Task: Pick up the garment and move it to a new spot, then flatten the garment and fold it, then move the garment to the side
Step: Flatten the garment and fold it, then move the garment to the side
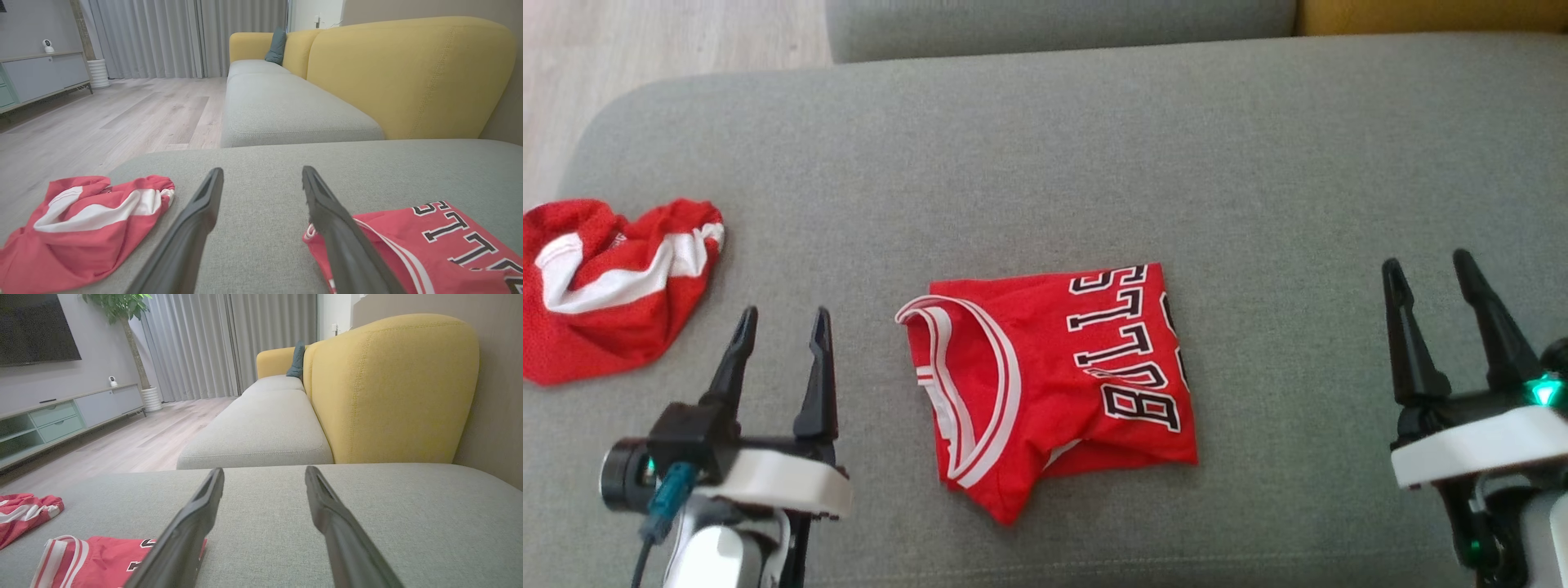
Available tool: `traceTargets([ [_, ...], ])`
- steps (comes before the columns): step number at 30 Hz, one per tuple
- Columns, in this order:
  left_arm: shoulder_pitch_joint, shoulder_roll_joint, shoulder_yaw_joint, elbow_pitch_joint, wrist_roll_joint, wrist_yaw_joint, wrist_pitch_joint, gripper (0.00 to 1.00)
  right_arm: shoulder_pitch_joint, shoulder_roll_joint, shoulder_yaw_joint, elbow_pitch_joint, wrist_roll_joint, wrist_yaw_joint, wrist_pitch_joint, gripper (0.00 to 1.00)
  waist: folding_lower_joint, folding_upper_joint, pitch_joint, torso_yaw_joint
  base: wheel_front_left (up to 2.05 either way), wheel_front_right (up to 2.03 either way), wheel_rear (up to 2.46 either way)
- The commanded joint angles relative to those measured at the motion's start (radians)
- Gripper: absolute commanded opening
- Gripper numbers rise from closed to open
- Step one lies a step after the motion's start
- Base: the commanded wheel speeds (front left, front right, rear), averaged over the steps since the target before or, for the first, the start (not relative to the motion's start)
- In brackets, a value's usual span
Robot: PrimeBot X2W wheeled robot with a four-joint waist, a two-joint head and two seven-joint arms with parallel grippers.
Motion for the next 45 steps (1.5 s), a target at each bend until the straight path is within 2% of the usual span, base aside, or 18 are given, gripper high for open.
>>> traceTargets([
  [1, -0.016, 0.022, 0.029, -0.036, -0.003, 0.003, 0.004, 1.0, -0.007, -0.008, 0.014, -0.031, -0.009, -0.001, -0.008, 1.0, 0.0, 0.0, -0.009, 0.001, 0.0, 0.0, 0.0],
  [14, 0.027, 0.034, 0.022, -0.037, -0.01, 0.015, 0.016, 1.0, 0.044, -0.002, 0.018, -0.024, -0.024, -0.001, 0.001, 1.0, 0.0, 0.0, -0.059, -0.003, 0.0, 0.0, 0.0],
  [45, -0.006, 0.044, 0.013, -0.053, -0.022, 0.037, 0.007, 1.0, 0.029, -0.016, 0.015, -0.014, -0.025, -0.001, 0.03, 1.0, 0.0, 0.0, -0.004, 0.027, 0.0, 0.0, 0.0],
])
